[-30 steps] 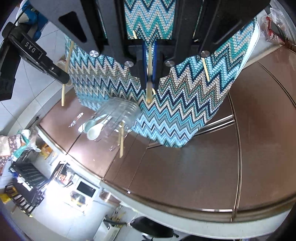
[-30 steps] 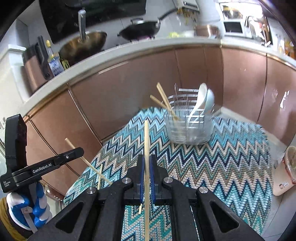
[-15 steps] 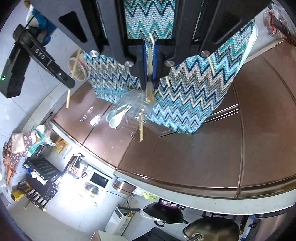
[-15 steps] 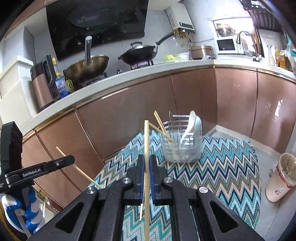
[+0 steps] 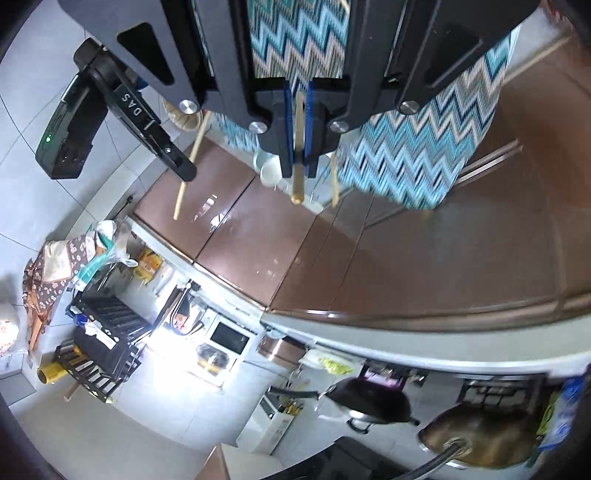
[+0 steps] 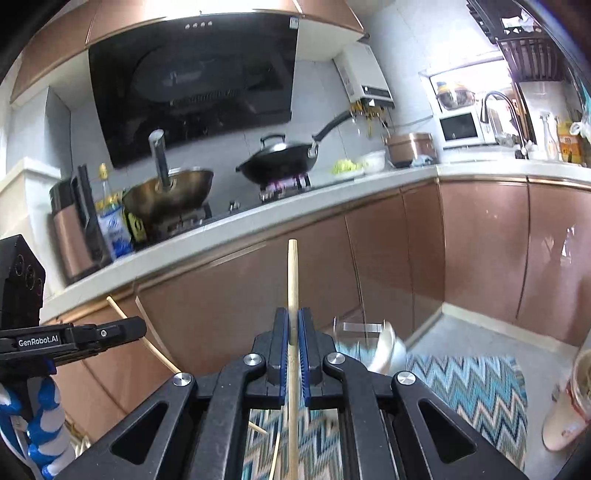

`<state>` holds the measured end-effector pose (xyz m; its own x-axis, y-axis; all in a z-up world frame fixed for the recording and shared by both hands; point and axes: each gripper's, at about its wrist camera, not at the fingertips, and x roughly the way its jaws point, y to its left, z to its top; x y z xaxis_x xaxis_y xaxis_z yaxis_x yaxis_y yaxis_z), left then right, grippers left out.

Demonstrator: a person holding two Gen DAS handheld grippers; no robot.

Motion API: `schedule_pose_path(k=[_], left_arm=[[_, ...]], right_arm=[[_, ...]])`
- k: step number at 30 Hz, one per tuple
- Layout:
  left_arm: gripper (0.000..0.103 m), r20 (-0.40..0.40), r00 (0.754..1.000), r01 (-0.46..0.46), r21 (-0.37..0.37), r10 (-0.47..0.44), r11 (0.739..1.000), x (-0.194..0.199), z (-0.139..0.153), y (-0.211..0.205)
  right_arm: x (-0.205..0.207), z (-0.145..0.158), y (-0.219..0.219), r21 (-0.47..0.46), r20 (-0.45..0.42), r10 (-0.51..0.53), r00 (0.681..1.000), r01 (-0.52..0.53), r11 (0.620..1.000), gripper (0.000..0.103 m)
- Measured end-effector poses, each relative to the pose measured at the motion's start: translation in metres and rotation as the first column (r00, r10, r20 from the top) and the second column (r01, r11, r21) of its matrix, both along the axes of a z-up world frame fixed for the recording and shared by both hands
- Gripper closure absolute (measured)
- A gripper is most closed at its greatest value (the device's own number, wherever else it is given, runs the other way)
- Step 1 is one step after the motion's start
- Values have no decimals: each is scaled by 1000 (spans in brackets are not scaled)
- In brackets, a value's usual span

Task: Organize utensils
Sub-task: 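Lower both held chopsticks into the holder with the right and left tools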

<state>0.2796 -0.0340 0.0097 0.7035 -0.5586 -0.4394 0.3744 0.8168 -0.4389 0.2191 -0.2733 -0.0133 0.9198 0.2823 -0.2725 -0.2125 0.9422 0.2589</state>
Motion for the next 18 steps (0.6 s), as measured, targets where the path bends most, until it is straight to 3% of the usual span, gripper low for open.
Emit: schedule_pose_path(k=[5,10,18], left_arm=[[98,36,999,-10,31,9,999,52,6,-28],[98,25,1000,-20,78,18,997,101,-8,-55],[98,-7,1000,-11,136,12,991,142,-46,-84]], right_arm=[[48,7,-5,25,77,-1,997,-1,1000,97],[85,-5,-4,14,124,-25,992,24,1000,97],[129,-42,-2,-19,104,-56,993,58,998,97]])
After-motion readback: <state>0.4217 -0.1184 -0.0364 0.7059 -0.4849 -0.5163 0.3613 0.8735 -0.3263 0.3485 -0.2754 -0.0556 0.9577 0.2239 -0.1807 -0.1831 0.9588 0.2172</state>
